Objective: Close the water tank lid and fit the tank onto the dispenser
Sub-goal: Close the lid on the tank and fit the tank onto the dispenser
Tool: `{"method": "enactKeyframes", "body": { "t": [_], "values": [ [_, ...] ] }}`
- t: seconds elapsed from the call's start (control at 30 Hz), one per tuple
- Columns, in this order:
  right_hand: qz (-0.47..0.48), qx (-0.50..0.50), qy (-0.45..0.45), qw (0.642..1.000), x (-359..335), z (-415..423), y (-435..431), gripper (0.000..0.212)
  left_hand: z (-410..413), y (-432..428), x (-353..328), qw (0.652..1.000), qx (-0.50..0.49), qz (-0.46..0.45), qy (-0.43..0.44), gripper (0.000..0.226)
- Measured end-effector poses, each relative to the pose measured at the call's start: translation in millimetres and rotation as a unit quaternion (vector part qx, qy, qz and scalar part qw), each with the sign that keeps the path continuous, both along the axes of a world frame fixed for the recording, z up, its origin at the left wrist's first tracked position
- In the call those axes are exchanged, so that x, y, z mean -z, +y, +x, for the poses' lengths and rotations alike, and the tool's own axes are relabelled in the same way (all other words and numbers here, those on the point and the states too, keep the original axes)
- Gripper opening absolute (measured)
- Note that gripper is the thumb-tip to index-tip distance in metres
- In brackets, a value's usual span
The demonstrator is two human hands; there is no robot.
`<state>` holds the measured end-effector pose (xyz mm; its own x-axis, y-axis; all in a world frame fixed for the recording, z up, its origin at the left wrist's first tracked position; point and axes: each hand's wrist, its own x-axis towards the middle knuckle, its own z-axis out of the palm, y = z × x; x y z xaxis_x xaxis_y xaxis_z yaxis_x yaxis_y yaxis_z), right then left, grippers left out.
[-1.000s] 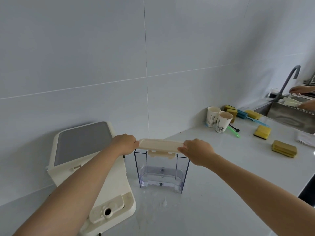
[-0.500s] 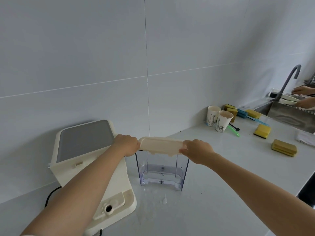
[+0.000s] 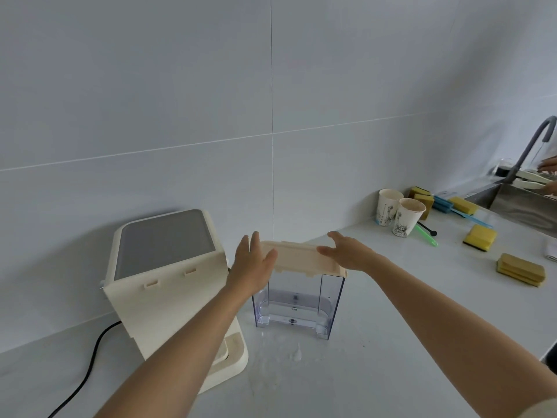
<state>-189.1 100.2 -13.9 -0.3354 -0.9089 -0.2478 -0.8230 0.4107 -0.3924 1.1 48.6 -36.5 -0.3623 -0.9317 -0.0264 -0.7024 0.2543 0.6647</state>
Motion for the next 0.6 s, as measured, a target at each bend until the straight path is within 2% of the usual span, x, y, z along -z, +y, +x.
{"method": "enactKeyframes", "body": {
  "t": [0.1, 0.17, 0.27, 0.47, 0.6],
  "values": [
    [-0.017, 0.007, -0.032, 0.999, 0.9, 2.0, -5.8, 0.066, -6.6, 7.3, 10.4, 0.978, -0.11, 0.108, 0.143, 0.079],
    [-0.021, 0.017, -0.051, 0.998, 3.1, 3.7, -9.2, 0.067, -10.1, 11.0, 12.8, 0.934, -0.185, 0.209, 0.224, 0.087],
    [-0.017, 0.035, -0.08, 0.996, 7.5, 7.0, -13.8, 0.066, -15.2, 13.9, 14.6, 0.868, -0.225, 0.337, 0.288, 0.092],
    [-0.027, 0.038, -0.061, 0.997, 21.4, 13.0, -14.2, 0.044, -28.9, 7.7, 26.1, 0.816, -0.254, 0.394, 0.337, 0.091],
    [-0.033, 0.038, -0.055, 0.997, 24.7, 9.7, -12.9, 0.046, -38.8, 0.1, 34.7, 0.808, -0.274, 0.353, 0.385, 0.098]
  ]
}}
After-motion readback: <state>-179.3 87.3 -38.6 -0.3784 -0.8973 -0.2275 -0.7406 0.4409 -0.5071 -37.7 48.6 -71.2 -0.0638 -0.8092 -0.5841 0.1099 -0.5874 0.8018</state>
